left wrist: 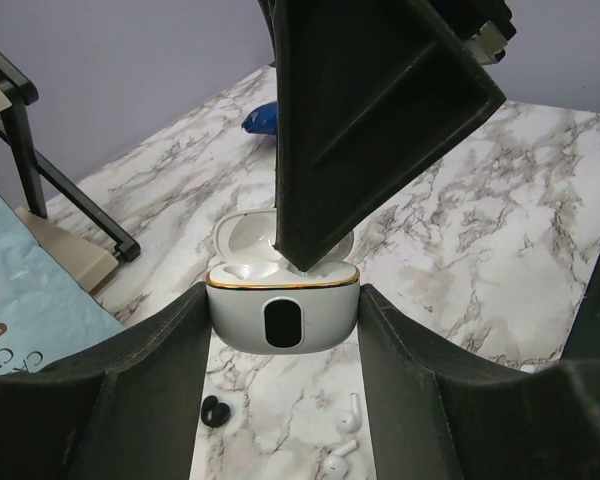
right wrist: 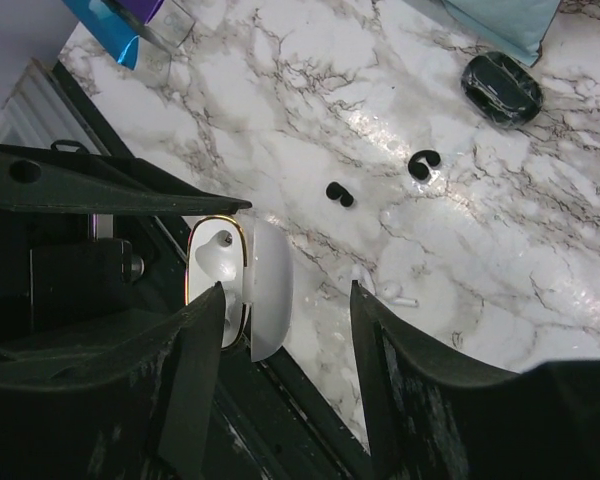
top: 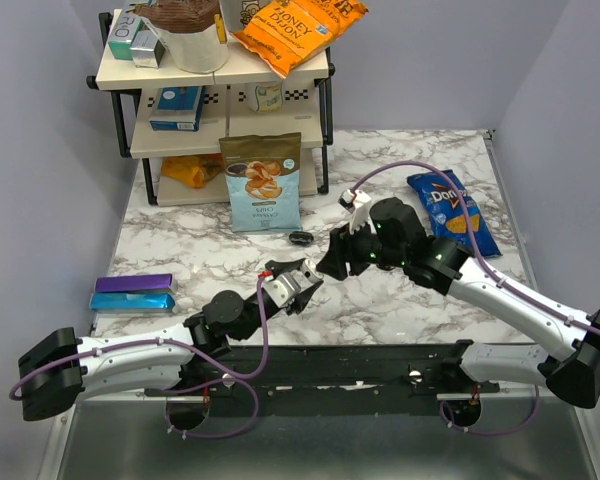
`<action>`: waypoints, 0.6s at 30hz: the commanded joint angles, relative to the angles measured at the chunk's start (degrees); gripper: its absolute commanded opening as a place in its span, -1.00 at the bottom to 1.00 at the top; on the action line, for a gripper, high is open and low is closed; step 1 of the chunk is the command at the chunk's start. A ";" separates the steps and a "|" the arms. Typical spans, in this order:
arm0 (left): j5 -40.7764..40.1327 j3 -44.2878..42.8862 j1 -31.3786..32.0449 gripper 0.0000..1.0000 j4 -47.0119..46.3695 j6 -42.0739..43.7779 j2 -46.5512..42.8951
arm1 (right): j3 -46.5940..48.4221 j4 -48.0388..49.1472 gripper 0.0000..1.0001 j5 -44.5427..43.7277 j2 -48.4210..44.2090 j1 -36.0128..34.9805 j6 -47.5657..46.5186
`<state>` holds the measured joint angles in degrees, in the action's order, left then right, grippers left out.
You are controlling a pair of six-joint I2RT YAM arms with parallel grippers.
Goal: Insert the wireless bluetooth earbuds into the charging case
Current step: Adjust the charging case at the center of the board.
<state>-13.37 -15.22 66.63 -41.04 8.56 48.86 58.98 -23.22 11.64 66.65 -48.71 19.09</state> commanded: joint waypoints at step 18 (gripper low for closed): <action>-0.35 1.34 0.69 -1.00 -2.29 -0.47 -1.49 | 1.93 3.71 -0.15 2.60 1.72 0.11 1.21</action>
<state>-13.37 -14.50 66.87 -41.08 8.54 48.31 59.57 -20.69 12.53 67.59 -48.69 20.08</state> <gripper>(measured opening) 0.628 0.444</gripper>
